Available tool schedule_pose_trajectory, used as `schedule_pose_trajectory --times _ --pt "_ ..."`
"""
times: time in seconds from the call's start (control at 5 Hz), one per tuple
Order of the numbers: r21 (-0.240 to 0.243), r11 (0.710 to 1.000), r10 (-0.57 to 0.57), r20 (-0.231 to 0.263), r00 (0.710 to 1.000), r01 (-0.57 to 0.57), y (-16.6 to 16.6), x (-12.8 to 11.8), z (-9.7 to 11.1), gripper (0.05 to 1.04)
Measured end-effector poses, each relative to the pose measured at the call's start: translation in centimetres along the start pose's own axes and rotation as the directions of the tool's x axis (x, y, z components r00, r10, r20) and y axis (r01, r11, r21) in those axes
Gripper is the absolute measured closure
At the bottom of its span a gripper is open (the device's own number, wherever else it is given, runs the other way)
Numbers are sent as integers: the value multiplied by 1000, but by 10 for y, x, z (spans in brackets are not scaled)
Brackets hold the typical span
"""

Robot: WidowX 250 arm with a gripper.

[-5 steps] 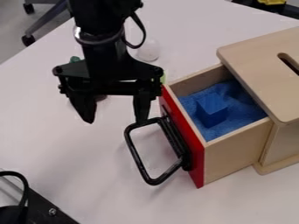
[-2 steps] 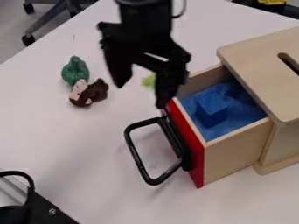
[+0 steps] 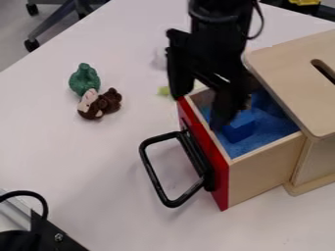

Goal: Move the blue square from drawer to right side of white ball

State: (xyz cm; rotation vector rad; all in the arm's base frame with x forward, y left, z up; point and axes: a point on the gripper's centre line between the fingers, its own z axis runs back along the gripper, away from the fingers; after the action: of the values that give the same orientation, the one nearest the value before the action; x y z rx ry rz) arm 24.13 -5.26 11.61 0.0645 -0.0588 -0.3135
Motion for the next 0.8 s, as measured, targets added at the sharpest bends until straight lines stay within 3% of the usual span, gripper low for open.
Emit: schedule_pose_trajectory --times 0.4,0.8 --pt "-22 997 -69 47 997 71 -10 34 -12 84" --pt "-74 991 -103 75 992 109 -14 48 -31 84"
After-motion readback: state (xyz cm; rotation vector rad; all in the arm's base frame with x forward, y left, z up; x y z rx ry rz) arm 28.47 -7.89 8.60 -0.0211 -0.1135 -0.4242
